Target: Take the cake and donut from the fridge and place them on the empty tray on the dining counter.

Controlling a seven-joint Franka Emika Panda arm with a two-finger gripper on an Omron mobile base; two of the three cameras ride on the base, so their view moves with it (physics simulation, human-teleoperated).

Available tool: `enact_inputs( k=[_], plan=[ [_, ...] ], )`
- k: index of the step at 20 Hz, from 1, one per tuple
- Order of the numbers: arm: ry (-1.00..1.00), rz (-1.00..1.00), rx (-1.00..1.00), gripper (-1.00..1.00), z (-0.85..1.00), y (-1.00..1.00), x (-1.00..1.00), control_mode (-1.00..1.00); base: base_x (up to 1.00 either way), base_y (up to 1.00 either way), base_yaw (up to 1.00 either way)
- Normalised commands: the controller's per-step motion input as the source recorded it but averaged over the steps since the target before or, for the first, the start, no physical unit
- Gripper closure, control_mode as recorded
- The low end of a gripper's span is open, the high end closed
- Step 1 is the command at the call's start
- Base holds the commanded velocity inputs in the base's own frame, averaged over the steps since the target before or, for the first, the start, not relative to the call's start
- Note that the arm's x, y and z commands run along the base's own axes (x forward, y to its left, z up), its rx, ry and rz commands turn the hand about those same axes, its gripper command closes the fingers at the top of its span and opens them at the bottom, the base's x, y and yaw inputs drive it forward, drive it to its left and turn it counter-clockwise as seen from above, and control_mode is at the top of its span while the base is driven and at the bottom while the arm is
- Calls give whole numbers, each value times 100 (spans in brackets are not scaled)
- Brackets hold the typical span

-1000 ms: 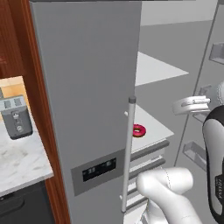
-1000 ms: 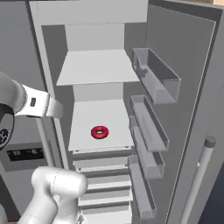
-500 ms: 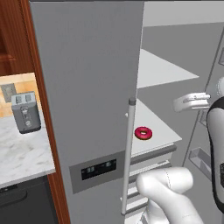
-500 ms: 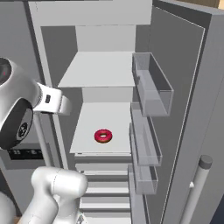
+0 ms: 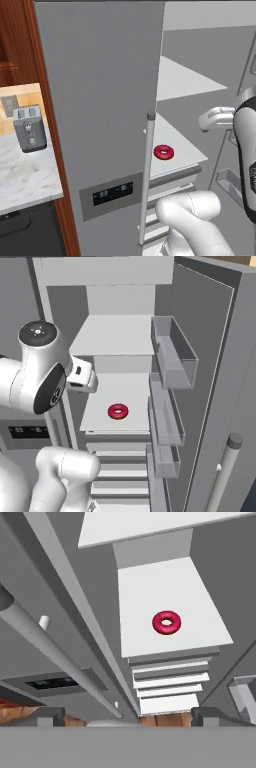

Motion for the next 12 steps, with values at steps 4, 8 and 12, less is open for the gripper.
enact_inputs(
  k=[4,8,12],
  plan=[
    [9,-2,0,-100,-63,-2,33,-100,0,0,0],
    [1,0,1,-100,-61,-10,32,-100,0,0,0],
    [8,0,0,-100,-59,-14,52,-100,0,0,0]
  ],
)
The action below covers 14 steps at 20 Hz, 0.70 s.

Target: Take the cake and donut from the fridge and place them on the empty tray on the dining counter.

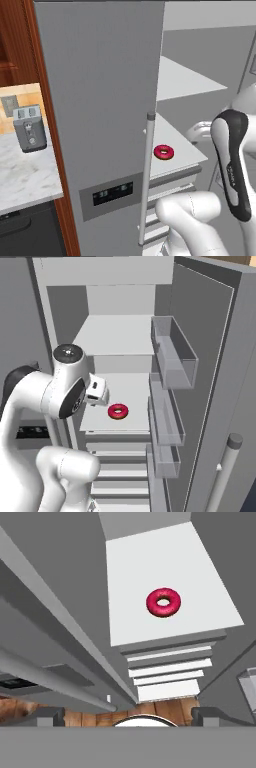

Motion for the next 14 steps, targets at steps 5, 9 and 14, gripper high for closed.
enact_inputs(
  k=[5,9,14],
  plan=[
    [14,0,0,-100,-56,-13,59,-100,0,0,0],
    [13,0,0,-100,-47,-21,51,-100,0,0,0],
    [10,0,0,-100,-40,-27,44,-100,0,0,0]
  ],
)
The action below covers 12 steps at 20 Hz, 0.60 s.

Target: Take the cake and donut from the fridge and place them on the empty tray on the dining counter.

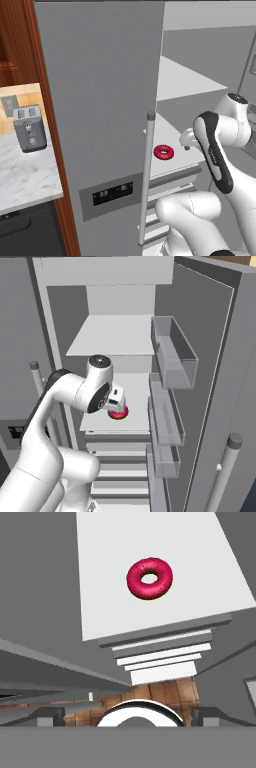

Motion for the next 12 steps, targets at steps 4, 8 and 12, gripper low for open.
enact_inputs(
  k=[4,8,12],
  plan=[
    [4,0,0,-100,-51,-14,53,-100,0,0,0],
    [3,0,0,-100,-50,-16,44,-100,0,0,0],
    [5,0,0,-100,-41,-15,43,-100,0,0,0]
  ],
)
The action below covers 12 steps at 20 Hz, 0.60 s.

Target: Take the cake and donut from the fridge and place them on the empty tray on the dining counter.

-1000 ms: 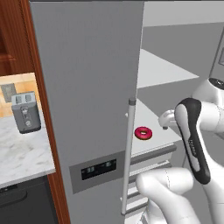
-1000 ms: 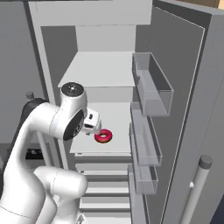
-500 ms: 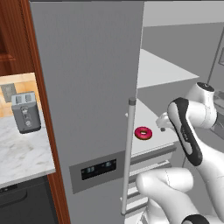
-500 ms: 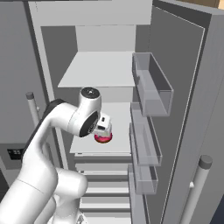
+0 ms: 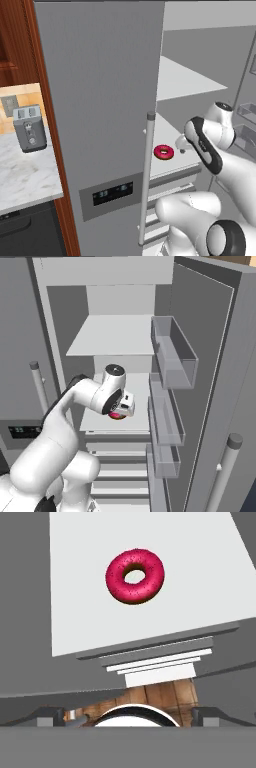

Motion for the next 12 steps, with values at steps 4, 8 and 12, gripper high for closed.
enact_inputs(
  k=[4,8,12],
  plan=[
    [11,0,0,-100,-25,-14,57,-100,0,0,0],
    [5,0,0,-100,-18,-7,53,-100,0,0,0],
    [0,0,0,-100,-26,-1,47,-100,0,0,0]
  ],
)
